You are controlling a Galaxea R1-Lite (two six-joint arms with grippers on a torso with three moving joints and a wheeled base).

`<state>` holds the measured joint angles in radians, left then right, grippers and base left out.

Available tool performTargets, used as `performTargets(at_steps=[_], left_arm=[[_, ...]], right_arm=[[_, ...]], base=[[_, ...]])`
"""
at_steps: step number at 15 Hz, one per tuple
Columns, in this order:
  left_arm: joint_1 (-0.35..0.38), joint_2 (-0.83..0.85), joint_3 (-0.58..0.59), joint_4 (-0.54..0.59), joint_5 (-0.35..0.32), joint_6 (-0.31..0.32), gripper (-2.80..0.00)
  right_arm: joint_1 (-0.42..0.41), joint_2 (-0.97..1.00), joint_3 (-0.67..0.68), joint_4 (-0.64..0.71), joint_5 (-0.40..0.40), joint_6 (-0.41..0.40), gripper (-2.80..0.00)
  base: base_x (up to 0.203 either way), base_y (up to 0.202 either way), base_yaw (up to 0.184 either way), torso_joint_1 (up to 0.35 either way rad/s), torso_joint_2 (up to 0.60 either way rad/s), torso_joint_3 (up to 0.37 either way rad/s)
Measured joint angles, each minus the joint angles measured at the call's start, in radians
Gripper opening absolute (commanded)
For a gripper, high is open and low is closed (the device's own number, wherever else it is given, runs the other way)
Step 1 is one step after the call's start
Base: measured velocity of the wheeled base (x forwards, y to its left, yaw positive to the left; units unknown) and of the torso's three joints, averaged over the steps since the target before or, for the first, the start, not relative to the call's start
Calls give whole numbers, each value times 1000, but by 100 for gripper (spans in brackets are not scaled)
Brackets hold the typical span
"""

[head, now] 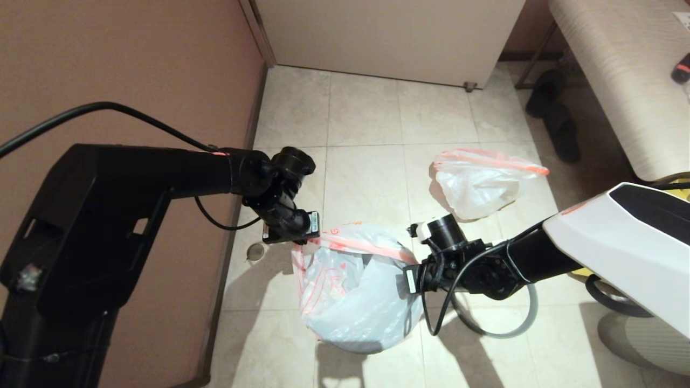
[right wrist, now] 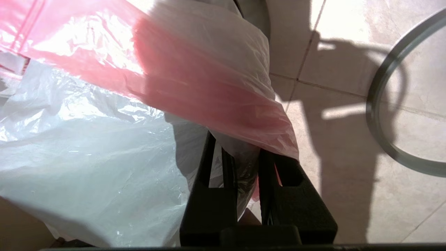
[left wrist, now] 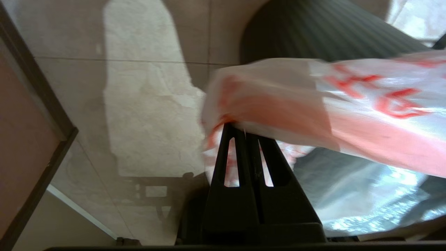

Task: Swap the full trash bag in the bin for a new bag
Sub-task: Put the new garbage bag on the trash can

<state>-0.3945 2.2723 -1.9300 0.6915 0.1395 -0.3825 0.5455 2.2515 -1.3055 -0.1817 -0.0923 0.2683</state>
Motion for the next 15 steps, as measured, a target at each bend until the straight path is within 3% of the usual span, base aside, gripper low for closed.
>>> performTargets(at_steps=[5,12,15], left_arm=[[-5,34,0,-12,33,2,-280],[-11,72,0,-75,31,-3,-280],[-12,75,4,-150,29,-45,-280]], right_arm=[[1,0,0,-1,0,2,-280],[1,-1,-1,-51,2,36,-280],[4,-8,3,-71,2,38,-280]], base=[[0,0,0,0,0,0],[0,0,0,0,0,0],[0,0,0,0,0,0]])
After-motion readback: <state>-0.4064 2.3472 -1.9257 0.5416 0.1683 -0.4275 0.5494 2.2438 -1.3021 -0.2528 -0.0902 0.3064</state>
